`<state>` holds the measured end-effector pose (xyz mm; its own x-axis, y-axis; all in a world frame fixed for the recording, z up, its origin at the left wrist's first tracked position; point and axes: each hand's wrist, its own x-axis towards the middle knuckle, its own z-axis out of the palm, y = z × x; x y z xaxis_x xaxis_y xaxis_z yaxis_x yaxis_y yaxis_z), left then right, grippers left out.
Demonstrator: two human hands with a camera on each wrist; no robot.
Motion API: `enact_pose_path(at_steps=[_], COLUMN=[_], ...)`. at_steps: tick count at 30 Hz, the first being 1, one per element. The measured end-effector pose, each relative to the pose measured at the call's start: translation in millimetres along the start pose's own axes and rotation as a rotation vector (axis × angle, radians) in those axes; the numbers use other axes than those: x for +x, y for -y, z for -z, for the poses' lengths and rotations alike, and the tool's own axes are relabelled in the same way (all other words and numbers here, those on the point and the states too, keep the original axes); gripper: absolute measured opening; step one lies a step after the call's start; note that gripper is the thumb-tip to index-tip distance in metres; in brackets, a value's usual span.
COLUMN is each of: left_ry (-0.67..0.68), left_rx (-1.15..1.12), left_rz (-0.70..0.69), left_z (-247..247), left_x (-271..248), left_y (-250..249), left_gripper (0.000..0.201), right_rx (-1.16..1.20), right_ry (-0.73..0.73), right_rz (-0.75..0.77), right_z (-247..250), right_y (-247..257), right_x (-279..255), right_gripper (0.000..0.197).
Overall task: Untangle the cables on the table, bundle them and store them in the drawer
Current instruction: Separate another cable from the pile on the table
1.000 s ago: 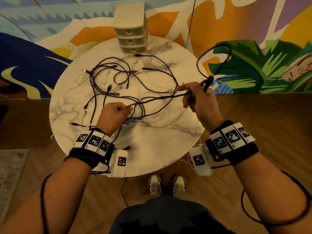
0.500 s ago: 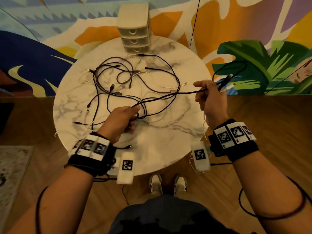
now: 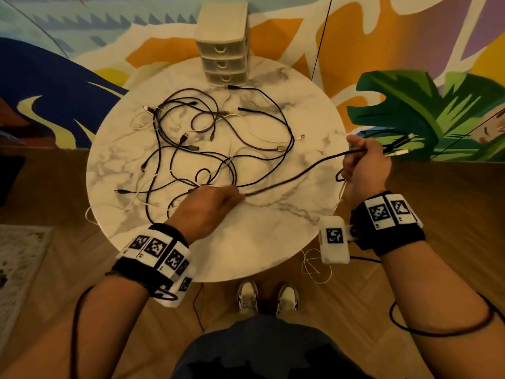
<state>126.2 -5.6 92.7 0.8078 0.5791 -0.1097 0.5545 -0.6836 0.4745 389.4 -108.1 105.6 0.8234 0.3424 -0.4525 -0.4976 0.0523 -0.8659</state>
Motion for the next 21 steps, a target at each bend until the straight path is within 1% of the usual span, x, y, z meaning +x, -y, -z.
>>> enact_pose_path(at_steps=[1, 2, 3, 4, 6, 8, 10, 11, 13, 15, 16, 17, 19, 21], left_ry=[0.106, 0.179, 0.208, 0.209, 0.168, 0.149, 0.139, 0.105, -0.021, -0.151, -0.186, -0.196, -0.161, -0.115], left_rx=[0.039, 0.063, 0.086, 0.119, 0.202, 0.283, 0.31, 0.303, 0.284, 0.302, 0.335, 0.381, 0.466, 0.47], left_rz=[-0.05, -0.085, -0.1, -0.094, -0.012, 0.098, 0.152, 0.156, 0.146, 0.124, 0.108, 0.088, 0.038, -0.015], left_z=[-7, -13, -16, -18, -17, -15, -14, -12, -6, 0, 2, 2, -5, -14], left_x=[0, 0, 3, 6, 13, 19, 23, 26, 33, 43, 46, 49, 49, 44], left_y=[3, 5, 7, 10, 19, 28, 28, 22, 4, -17, -27, -38, -55, -67], left_gripper=[0.05, 0.051, 0.047, 0.043, 0.039, 0.042, 0.045, 0.046, 0.045, 0.043, 0.042, 0.041, 0.036, 0.034], right_rx=[0.005, 0.019, 0.038, 0.058, 0.106, 0.159, 0.171, 0.162, 0.105, -0.014, -0.099, -0.194, -0.344, -0.436], right_ry=[-0.001, 0.001, 0.005, 0.004, 0.0, 0.004, 0.029, 0.061, 0.145, 0.243, 0.313, 0.397, 0.537, 0.586], right_rz=[0.016, 0.029, 0.035, 0.035, 0.036, 0.051, 0.061, 0.059, 0.021, -0.031, -0.04, -0.029, 0.013, 0.051], right_z=[0, 0, -1, -3, -5, -5, -2, -2, -4, -9, -12, -15, -23, -29], right_y=[2, 3, 4, 4, 6, 6, 4, 1, -8, -20, -27, -34, -42, -43], right_x=[0, -1, -2, -3, -6, -8, -9, -11, -18, -30, -39, -49, -65, -72], right_gripper=[0.037, 0.038, 0.04, 0.041, 0.041, 0.04, 0.044, 0.048, 0.056, 0.058, 0.057, 0.055, 0.05, 0.048])
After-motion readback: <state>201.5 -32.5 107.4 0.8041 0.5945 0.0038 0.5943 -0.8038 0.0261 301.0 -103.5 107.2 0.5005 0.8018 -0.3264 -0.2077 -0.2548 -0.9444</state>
